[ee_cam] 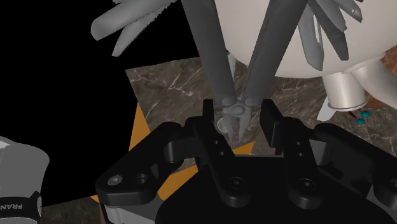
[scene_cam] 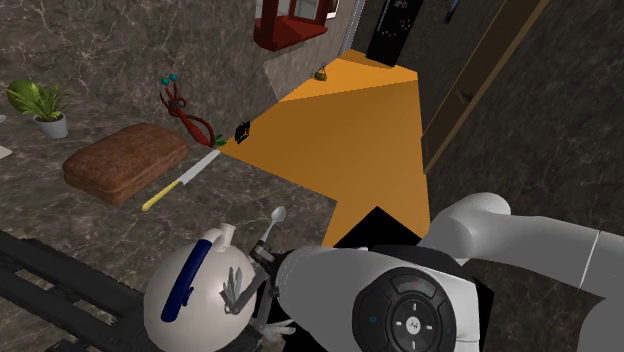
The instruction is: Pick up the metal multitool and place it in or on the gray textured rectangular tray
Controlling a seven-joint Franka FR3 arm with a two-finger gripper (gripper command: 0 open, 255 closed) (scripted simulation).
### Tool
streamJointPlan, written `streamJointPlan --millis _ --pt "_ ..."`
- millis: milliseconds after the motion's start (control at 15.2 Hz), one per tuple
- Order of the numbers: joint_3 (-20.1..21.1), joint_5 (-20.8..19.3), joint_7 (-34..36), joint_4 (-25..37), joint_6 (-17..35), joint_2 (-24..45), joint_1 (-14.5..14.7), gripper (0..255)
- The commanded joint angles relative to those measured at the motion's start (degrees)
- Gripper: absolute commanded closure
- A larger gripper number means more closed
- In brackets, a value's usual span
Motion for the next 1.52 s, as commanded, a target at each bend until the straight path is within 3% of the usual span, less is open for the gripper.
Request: streamJointPlan --millis 0,528,594,924,1188,1452 --pt "1.27 0.73 0.38 -0.64 1.07 -0.06 -0.16 255" --pt "1.27 0.73 0.38 -0.64 1.07 -0.06 -0.17 255" --pt "1.27 0.73 0.38 -0.64 1.07 -0.06 -0.17 0" --pt "1.27 0.73 0.38 -0.64 1.07 -0.06 -0.17 0" --pt "-2.85 -1.81 1.58 4.04 -5.98 -0.49 2.17 0" --pt "-2.85 -1.81 1.58 4.04 -5.98 -0.50 2.16 0"
